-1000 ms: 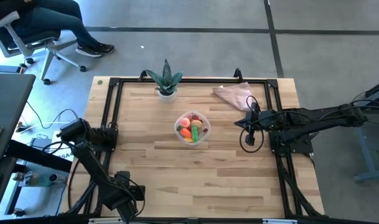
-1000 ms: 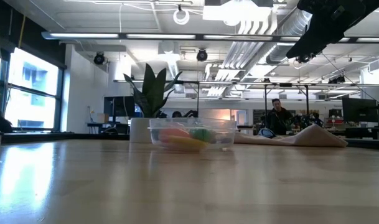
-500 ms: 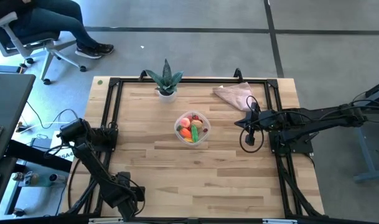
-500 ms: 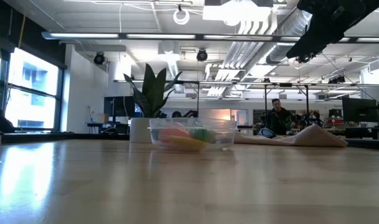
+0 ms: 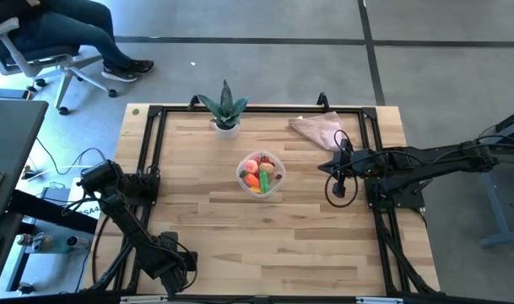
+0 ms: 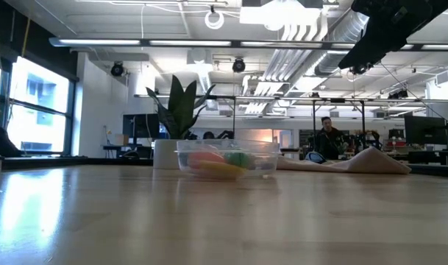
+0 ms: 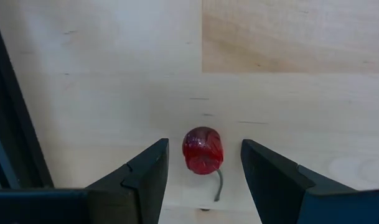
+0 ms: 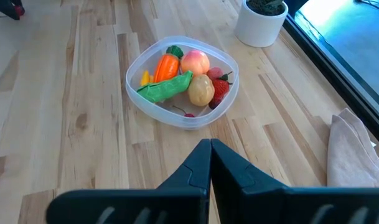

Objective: Pick and placing Produce into tupperware
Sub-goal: Put the red cherry into the transparent bin

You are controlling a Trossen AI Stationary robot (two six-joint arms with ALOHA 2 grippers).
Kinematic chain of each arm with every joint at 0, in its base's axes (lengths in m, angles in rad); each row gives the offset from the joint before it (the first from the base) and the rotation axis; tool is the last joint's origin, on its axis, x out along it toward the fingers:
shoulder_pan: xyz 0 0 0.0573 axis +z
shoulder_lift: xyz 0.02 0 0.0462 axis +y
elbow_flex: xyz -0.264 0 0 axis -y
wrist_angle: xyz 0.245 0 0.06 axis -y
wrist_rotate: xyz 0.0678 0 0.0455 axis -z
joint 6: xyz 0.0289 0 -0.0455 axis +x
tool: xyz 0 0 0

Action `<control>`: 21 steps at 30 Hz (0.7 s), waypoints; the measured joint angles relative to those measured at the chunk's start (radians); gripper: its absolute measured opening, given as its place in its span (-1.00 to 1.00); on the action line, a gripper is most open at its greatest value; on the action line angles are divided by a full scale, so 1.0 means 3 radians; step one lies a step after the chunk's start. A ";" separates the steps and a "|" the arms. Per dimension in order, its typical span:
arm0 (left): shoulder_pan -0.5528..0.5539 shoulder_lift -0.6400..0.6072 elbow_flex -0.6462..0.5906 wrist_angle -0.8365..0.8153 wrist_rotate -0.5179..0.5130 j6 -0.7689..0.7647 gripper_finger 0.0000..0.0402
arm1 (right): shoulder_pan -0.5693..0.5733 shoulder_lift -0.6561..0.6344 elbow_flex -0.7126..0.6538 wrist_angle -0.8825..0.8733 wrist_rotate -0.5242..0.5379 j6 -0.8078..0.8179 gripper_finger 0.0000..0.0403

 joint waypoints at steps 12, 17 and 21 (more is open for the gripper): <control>0.0000 0.0003 -0.0004 -0.0034 -0.0013 0.0041 -0.28 | 0.0001 0.0000 0.0000 0.0000 0.0000 0.0000 -1.00; 0.0000 0.0006 -0.0008 -0.0041 -0.0016 0.0050 -0.47 | 0.0000 0.0000 0.0000 0.0000 0.0000 0.0000 -1.00; 0.0000 0.0006 -0.0008 -0.0049 -0.0028 0.0073 -0.57 | 0.0001 0.0000 0.0000 0.0000 0.0000 0.0000 -1.00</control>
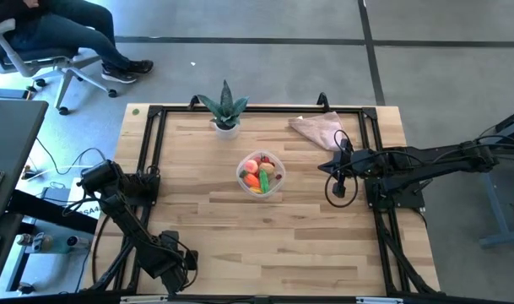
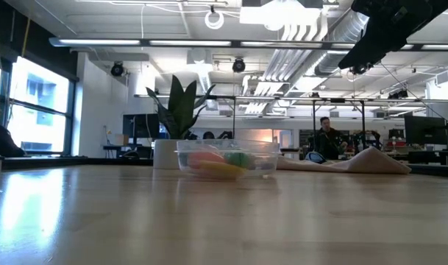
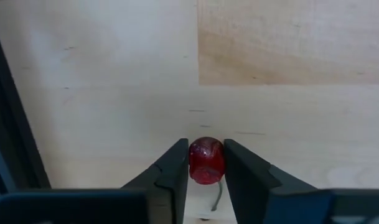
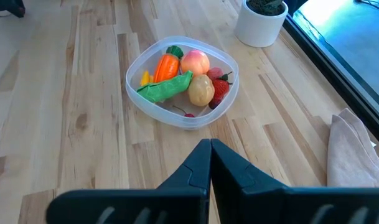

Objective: Pick and placing Produce into tupperware
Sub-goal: Put the red cherry into the transparent bin

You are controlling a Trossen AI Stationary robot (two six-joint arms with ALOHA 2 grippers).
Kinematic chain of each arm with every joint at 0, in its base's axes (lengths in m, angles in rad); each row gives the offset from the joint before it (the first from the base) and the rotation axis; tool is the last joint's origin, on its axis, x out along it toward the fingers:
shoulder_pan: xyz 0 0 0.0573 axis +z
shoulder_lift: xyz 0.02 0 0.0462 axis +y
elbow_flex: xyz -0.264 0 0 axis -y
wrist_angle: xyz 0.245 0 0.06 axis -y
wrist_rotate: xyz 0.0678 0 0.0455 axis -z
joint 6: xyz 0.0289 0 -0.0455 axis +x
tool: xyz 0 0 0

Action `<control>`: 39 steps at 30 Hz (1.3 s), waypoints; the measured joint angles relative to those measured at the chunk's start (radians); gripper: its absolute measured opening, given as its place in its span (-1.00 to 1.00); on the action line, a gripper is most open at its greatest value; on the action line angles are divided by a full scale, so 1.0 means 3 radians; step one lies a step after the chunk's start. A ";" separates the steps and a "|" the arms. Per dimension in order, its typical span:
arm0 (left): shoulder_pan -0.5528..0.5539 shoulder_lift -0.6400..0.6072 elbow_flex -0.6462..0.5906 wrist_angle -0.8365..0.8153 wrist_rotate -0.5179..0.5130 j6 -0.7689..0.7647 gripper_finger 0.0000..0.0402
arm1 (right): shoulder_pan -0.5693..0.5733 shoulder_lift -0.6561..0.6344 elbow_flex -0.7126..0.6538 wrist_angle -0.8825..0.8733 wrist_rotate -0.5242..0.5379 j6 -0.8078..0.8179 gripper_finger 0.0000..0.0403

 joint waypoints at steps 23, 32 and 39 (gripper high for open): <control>-0.0005 0.0018 0.0184 -0.0204 -0.0348 0.0053 -0.61 | -0.0001 0.0000 0.0000 0.0000 0.0000 0.0000 -1.00; 0.0085 0.0017 0.0769 -0.0931 -0.1131 0.0236 -0.61 | 0.0000 0.0000 0.0000 0.0000 0.0000 0.0000 -1.00; 0.0615 0.0013 0.1420 -0.1487 -0.1823 0.1200 -0.61 | -0.0001 -0.0001 0.0000 0.0000 0.0000 0.0000 -1.00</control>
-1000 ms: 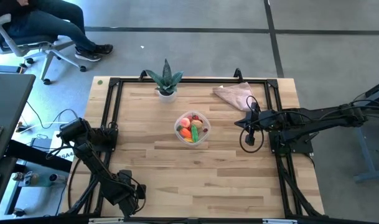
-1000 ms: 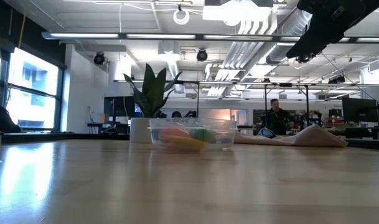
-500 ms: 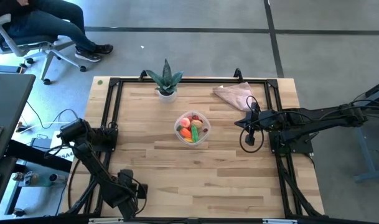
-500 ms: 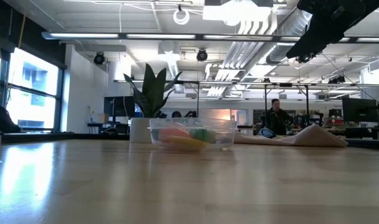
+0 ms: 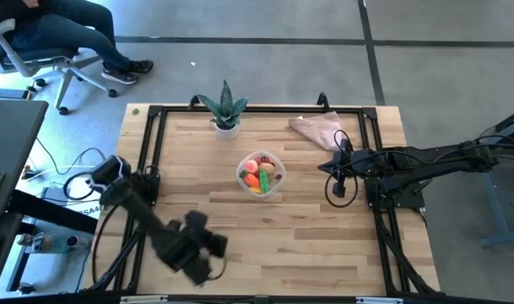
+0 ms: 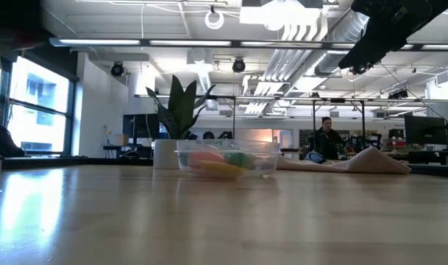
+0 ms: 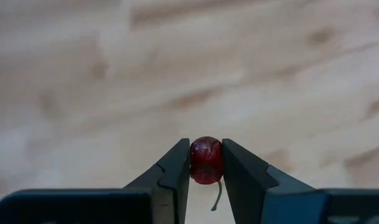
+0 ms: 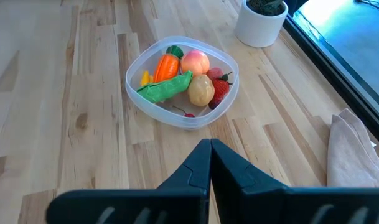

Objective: Pick and placing Produce into tupperware
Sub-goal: Put the red cherry into the transparent bin

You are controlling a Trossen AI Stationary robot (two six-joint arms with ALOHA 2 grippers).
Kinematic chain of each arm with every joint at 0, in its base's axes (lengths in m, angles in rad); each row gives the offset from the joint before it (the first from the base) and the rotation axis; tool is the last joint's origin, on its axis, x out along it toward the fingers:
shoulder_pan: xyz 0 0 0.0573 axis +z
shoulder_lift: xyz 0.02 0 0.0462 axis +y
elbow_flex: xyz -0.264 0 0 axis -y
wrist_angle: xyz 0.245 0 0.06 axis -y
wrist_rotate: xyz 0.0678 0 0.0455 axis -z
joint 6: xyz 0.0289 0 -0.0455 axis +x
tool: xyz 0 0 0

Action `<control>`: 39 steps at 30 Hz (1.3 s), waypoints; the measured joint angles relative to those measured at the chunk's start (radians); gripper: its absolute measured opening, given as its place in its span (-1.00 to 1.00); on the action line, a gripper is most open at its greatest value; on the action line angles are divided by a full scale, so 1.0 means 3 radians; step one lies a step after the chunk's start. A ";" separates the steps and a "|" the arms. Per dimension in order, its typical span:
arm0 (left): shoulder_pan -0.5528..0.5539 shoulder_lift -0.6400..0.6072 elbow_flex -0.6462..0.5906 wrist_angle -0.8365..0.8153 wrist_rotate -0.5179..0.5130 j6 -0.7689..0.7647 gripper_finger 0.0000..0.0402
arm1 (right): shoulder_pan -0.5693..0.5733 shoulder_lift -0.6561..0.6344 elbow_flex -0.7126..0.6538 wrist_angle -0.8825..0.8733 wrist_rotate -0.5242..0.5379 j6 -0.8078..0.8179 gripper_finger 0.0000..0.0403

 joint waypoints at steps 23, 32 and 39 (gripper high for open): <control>0.2547 0.0282 0.0767 0.2299 0.0723 0.4670 -0.61 | 0.0000 0.0000 0.0001 0.0004 0.0000 0.0000 -1.00; 0.2708 0.0717 0.0762 0.1860 0.0754 0.5189 -0.61 | 0.0001 0.0000 0.0001 -0.0001 0.0000 0.0000 -1.00; 0.2747 0.0939 0.0762 0.1841 0.0788 0.5328 -0.61 | 0.0000 0.0000 0.0001 0.0000 0.0000 0.0000 -1.00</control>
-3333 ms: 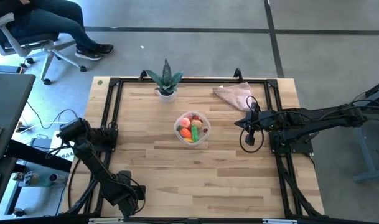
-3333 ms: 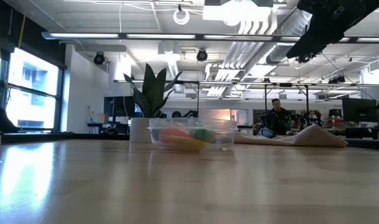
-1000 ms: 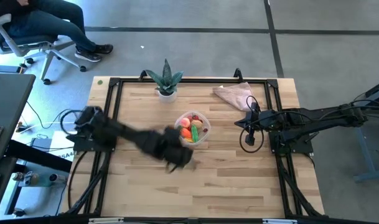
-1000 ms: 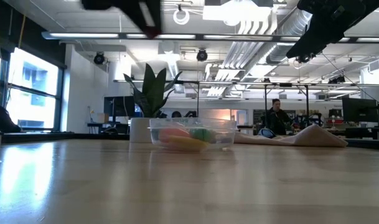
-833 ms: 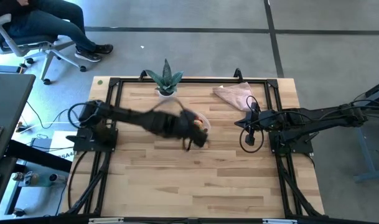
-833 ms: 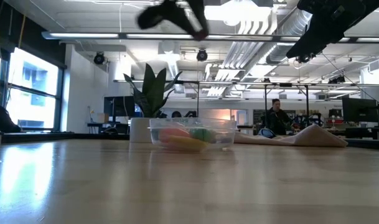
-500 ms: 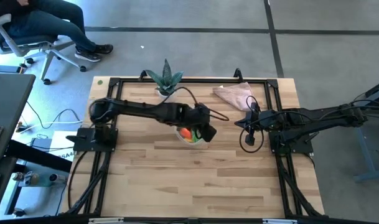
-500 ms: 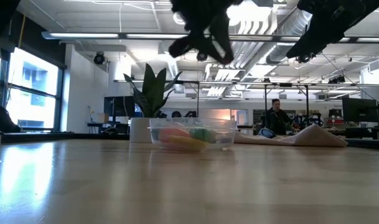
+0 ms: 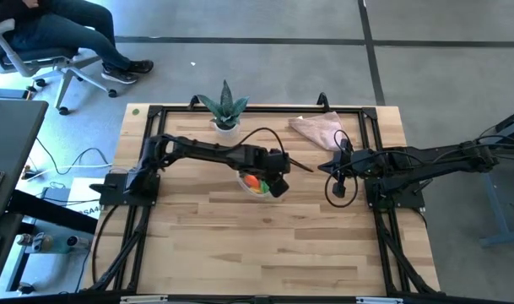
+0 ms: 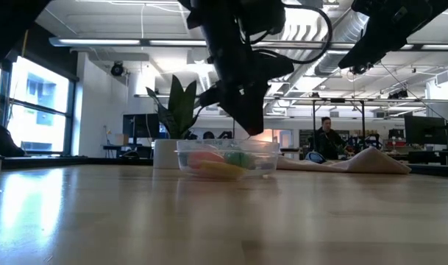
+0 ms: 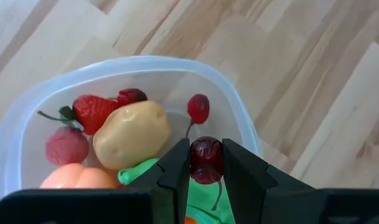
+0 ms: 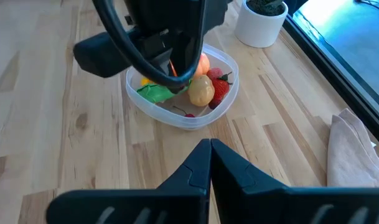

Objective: Pick and placing Produce into tupperware
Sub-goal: Put the red cherry into the transparent bin

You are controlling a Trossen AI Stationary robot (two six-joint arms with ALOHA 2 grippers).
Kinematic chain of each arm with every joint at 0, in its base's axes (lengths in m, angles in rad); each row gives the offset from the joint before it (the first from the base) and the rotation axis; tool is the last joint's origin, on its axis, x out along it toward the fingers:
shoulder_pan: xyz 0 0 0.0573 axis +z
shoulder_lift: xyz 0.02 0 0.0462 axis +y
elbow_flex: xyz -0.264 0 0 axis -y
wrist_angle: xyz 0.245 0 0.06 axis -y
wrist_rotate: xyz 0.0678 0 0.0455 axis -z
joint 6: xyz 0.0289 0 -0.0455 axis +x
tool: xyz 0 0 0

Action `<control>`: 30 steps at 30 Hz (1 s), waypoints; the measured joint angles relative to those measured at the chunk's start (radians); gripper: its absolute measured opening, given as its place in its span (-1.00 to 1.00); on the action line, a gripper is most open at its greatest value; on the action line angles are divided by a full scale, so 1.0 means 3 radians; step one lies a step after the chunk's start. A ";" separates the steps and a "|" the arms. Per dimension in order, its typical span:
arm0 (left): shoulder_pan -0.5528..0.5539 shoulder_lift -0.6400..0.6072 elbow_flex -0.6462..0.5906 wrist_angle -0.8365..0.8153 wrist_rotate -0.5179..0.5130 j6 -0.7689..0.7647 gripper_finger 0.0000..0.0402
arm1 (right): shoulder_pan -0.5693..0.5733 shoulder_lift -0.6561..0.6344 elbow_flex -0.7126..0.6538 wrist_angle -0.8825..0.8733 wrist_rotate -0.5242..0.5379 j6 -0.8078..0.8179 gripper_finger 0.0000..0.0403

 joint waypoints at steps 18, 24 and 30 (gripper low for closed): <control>0.0000 0.0096 0.0003 -0.0027 0.0046 0.0207 -0.61 | 0.0000 0.0001 0.0000 0.0000 0.0000 0.0000 -1.00; 0.0000 0.0170 -0.0005 -0.0117 0.0072 0.0205 -0.61 | 0.0001 0.0001 0.0000 -0.0001 0.0000 0.0000 -1.00; 0.0000 0.0238 -0.0006 -0.0119 0.0083 0.0192 -0.61 | 0.0000 0.0001 0.0000 -0.0004 0.0000 0.0000 -1.00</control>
